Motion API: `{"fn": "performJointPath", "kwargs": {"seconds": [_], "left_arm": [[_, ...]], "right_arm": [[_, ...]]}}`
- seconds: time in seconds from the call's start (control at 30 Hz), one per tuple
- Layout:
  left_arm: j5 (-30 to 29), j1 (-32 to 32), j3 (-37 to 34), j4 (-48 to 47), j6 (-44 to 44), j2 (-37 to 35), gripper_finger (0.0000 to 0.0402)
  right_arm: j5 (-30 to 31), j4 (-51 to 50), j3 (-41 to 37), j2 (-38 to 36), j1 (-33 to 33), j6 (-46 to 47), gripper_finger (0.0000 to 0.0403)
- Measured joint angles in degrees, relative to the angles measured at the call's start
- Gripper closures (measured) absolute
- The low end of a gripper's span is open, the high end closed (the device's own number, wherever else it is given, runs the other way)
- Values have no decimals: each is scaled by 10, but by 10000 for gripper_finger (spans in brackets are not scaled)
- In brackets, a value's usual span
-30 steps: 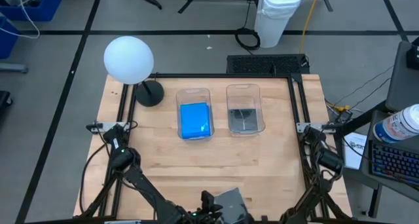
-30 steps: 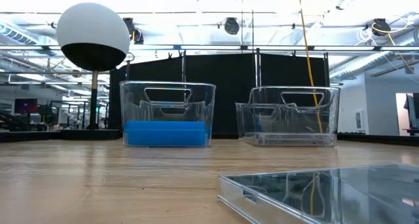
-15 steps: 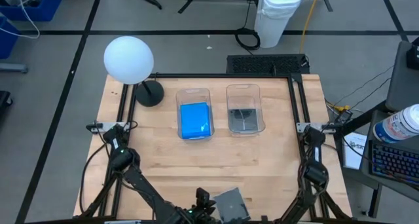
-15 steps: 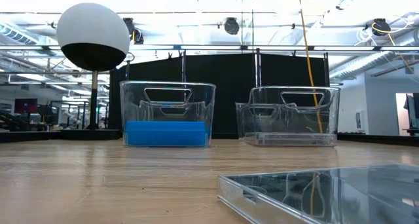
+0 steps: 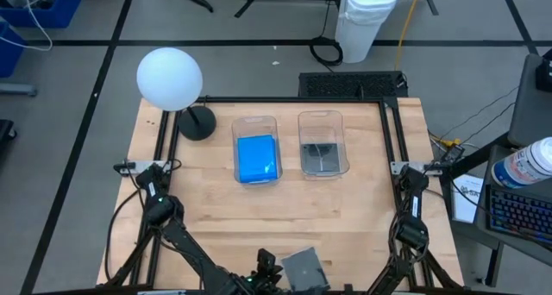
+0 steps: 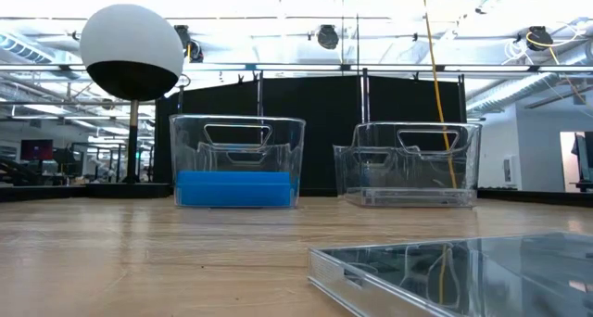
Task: Pick & place jewel cases by type
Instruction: Put the black cd case into the right transparent bin
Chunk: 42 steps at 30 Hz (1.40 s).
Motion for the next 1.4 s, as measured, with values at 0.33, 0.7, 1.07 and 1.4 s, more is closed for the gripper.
{"fn": "performJointPath", "kwargs": {"seconds": [0.33,0.7,1.07,1.4], "left_arm": [[15,0,0,-22,-18,0,270],[26,0,0,-22,-30,0,270],[30,0,0,-23,-26,0,270],[30,0,0,-23,-28,0,270]], "right_arm": [[-36,-64,0,0,-12,68,146],[-48,-70,0,-1,-19,107,301],[-4,-57,4,-12,-3,61,363],[87,-49,5,-66,26,15,366]]}}
